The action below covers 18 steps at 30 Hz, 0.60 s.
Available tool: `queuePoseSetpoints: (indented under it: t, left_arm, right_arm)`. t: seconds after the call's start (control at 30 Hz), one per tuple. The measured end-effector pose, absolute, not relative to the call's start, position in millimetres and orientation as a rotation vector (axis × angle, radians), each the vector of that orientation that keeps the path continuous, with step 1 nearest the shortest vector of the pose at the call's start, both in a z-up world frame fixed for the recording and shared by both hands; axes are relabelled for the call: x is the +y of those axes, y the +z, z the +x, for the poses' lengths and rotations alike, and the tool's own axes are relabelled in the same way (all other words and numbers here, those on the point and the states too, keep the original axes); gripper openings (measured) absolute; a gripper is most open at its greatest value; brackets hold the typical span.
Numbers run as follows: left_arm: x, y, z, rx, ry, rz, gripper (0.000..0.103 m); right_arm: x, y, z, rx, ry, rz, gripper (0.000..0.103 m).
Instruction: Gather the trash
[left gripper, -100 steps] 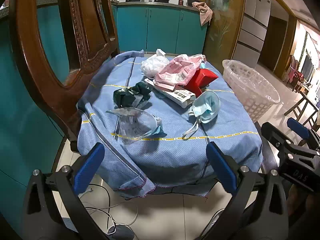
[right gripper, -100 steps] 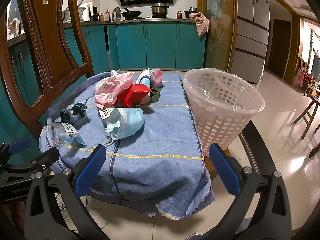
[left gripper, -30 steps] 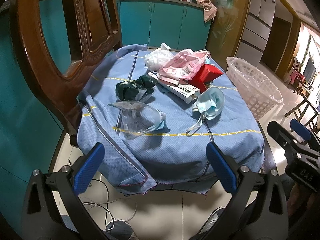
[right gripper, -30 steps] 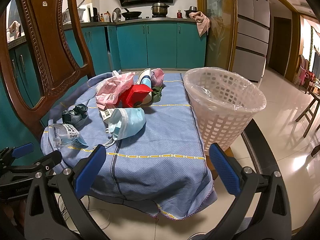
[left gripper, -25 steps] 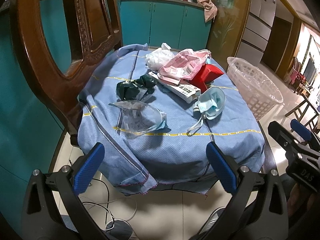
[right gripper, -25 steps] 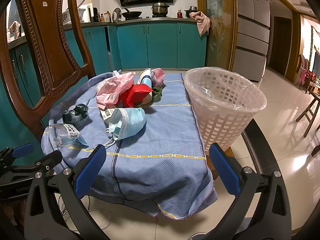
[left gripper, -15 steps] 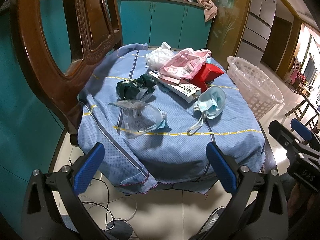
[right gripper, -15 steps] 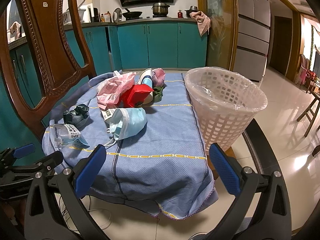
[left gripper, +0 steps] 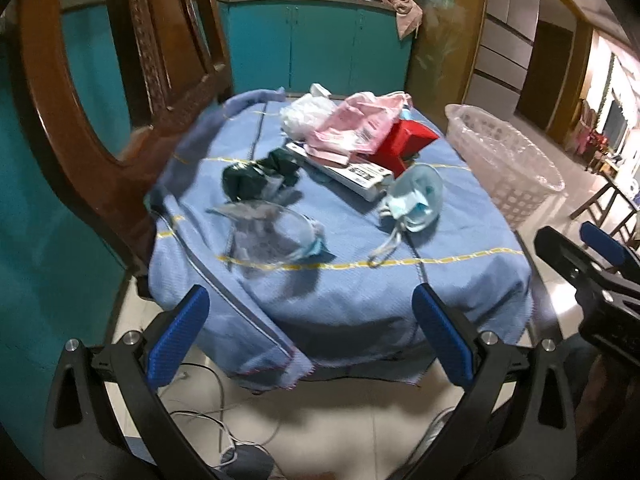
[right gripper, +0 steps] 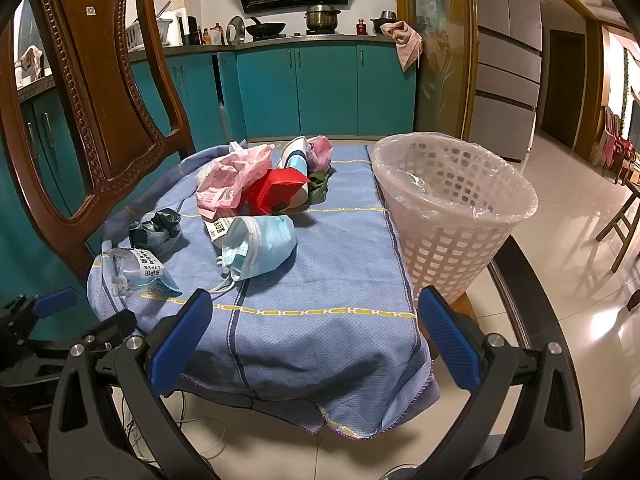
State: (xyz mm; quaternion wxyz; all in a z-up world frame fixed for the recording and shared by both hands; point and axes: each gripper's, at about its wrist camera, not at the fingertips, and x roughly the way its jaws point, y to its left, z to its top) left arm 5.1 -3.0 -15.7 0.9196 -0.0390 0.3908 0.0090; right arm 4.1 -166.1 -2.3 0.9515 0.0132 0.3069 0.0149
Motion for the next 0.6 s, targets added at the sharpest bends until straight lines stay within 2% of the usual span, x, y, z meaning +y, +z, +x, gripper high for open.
queuePoseSetpoints:
  t: [0.23,0.5,0.6]
  left_arm:
    - [3.0,-18.8,5.0,0.795,0.035,-0.119,0.1]
    - [-6.2,-12.9,3.0,0.778,0.037,-0.03,0.1]
    - [-3.5,-11.9,2.1,0.767,0.035,-0.05,0.095]
  right_arm:
    - [-165.2,-2.9,4.4,0.626,0.037,0.038,0.1]
    - [-152.7,-3.0,2.2,0.617,0.072,0.044,0.1]
    - [-156.0,-2.1,1.6,0.615,0.079,0.052,0.1]
